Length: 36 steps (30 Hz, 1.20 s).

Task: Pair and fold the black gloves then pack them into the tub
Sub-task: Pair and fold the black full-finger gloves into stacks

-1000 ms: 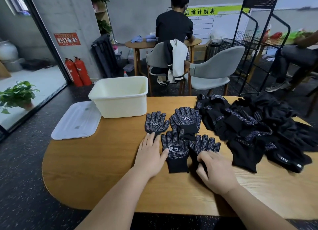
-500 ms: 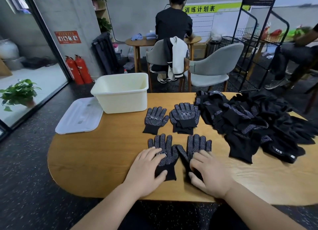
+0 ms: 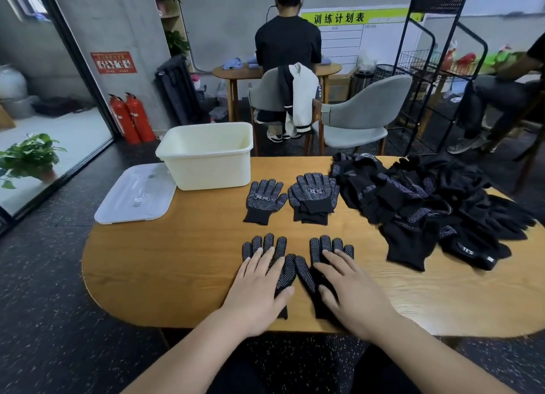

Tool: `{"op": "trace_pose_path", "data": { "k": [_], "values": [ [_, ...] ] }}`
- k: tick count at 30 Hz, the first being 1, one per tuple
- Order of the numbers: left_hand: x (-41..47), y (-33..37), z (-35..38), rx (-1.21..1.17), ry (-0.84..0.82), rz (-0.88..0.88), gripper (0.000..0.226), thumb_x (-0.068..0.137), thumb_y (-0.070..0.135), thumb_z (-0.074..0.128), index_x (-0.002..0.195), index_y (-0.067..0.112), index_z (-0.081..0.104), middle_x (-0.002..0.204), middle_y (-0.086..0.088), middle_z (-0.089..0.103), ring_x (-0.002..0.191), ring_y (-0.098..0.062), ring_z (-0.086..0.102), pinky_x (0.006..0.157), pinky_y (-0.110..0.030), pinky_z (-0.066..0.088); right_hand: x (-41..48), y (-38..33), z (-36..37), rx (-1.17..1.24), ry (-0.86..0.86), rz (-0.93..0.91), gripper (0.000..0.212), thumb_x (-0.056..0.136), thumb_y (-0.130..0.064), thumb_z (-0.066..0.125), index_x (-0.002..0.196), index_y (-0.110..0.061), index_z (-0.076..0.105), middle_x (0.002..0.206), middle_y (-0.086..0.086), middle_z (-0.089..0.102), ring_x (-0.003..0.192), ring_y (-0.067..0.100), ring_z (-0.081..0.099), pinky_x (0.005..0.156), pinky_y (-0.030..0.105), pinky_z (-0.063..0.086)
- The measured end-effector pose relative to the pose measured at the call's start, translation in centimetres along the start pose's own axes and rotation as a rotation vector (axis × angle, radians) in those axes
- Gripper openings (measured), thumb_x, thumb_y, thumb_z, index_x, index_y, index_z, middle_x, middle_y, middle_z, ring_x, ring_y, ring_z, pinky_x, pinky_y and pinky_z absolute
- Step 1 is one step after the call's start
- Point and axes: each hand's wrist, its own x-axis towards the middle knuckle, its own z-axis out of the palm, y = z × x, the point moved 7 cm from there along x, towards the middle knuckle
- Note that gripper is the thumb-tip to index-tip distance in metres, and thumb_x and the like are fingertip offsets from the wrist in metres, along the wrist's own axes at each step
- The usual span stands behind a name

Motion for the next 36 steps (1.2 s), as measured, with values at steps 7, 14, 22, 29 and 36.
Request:
{"op": "trace_pose_path", "data": {
  "k": [7, 14, 22, 29, 36],
  "values": [
    [2.8, -0.4, -0.1, 0.019, 0.105, -0.131, 0.074, 0.109, 0.063, 0.011, 0.170, 0.023, -0.006, 0.176, 0.002, -0.017, 0.161, -0.020, -0.020, 0.132, -0.046, -0.006, 4.6, -1.3, 1.8, -0.078, -0.018, 0.169, 0.078, 0.100, -0.071, -0.003, 0.168, -0.032, -0.005, 0.175, -0.001, -0.015, 0.161, 0.024, -0.018, 0.131, 0.046, -0.003],
    [3.2, -1.5, 0.3, 0.052, 0.094, -0.160, 0.082, 0.105, 0.070, 0.003, 0.168, 0.021, -0.011, 0.175, -0.001, -0.023, 0.160, -0.023, -0.024, 0.132, -0.049, -0.006, 5.3, -0.8, 2.3, -0.077, -0.017, 0.211, 0.078, 0.100, -0.073, 0.001, 0.167, -0.033, -0.010, 0.174, 0.000, -0.019, 0.160, 0.025, -0.021, 0.131, 0.048, -0.004],
    [-1.2, -1.5, -3.0, -0.294, 0.570, -0.079, 0.045, 0.109, 0.042, 0.041, 0.150, 0.027, 0.053, 0.156, 0.013, 0.044, 0.150, -0.011, 0.031, 0.123, -0.039, 0.032, 1.1, -1.1, -1.5, 0.392, 0.369, -0.005, 0.051, 0.109, -0.056, 0.033, 0.146, -0.031, 0.059, 0.160, -0.014, 0.043, 0.154, 0.010, 0.029, 0.126, 0.040, 0.029],
    [-4.0, -2.6, -1.3, -0.201, 0.429, 0.089, 0.026, 0.102, 0.047, 0.048, 0.115, 0.035, 0.067, 0.112, 0.023, 0.047, 0.113, -0.003, 0.045, 0.097, -0.033, 0.044, -1.9, -0.4, -0.2, 0.097, 0.375, -0.127, 0.035, 0.106, -0.053, 0.044, 0.110, -0.033, 0.072, 0.116, -0.019, 0.057, 0.108, 0.011, 0.053, 0.086, 0.035, 0.049],
    [-4.1, -3.2, -1.6, -0.164, 0.453, 0.024, 0.024, 0.097, 0.050, 0.066, 0.115, 0.035, 0.073, 0.105, 0.021, 0.045, 0.107, -0.007, 0.043, 0.094, -0.031, 0.041, -1.9, -1.1, 0.4, 0.026, 0.333, -0.157, 0.038, 0.106, -0.052, 0.044, 0.130, -0.034, 0.067, 0.134, -0.017, 0.058, 0.131, 0.014, 0.050, 0.104, 0.037, 0.047]
  ]
}}
